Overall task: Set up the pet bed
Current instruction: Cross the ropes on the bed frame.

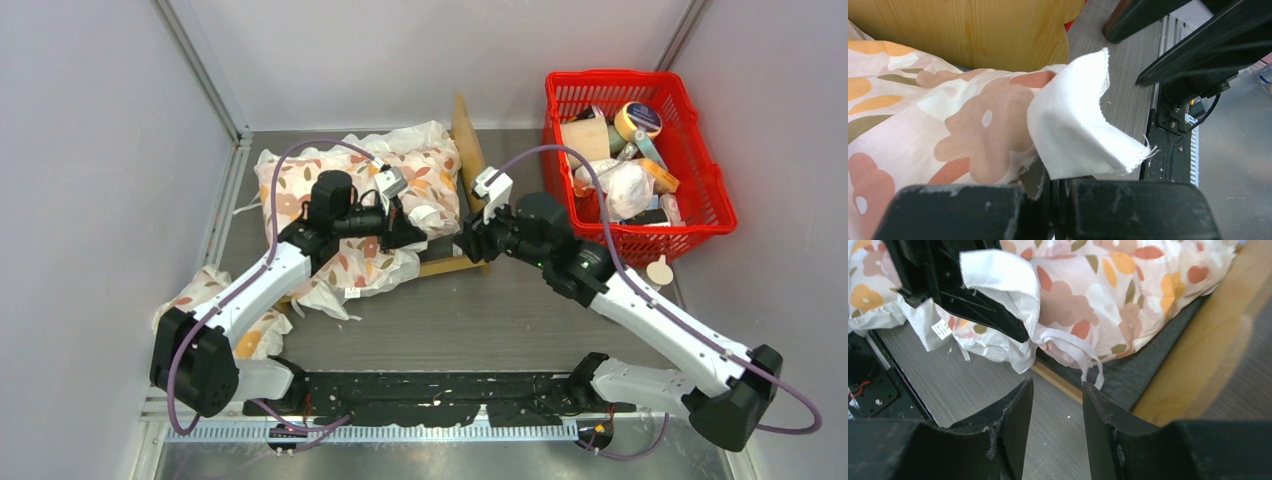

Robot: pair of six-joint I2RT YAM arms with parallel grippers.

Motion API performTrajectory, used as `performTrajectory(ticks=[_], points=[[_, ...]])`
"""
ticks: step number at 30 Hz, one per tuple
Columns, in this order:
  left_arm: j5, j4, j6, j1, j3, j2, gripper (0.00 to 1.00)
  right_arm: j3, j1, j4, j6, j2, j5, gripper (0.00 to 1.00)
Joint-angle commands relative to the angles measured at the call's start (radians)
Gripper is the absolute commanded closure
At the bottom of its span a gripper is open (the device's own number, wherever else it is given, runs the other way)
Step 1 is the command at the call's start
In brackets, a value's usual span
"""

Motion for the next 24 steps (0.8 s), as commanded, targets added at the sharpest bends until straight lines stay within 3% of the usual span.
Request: performTrajectory(ticks=[1, 14, 24], points=[[0.014, 0.043, -0.011, 0.007, 0.027, -0.021, 1.0, -0.016, 0.003, 0.069, 0.028, 0.072, -0.072, 0.53], [0.017, -0.014, 0.028, 0.007, 0.058, -0.019, 1.0, -0.066, 0.003, 0.139, 0.019, 0.167, 0.025, 0.48], [0.015, -0.042, 0.06, 0.01, 0.061, -0.021, 1.0, -0.019, 0.003, 0.166, -0.039, 0.264, 0.04, 0.57]])
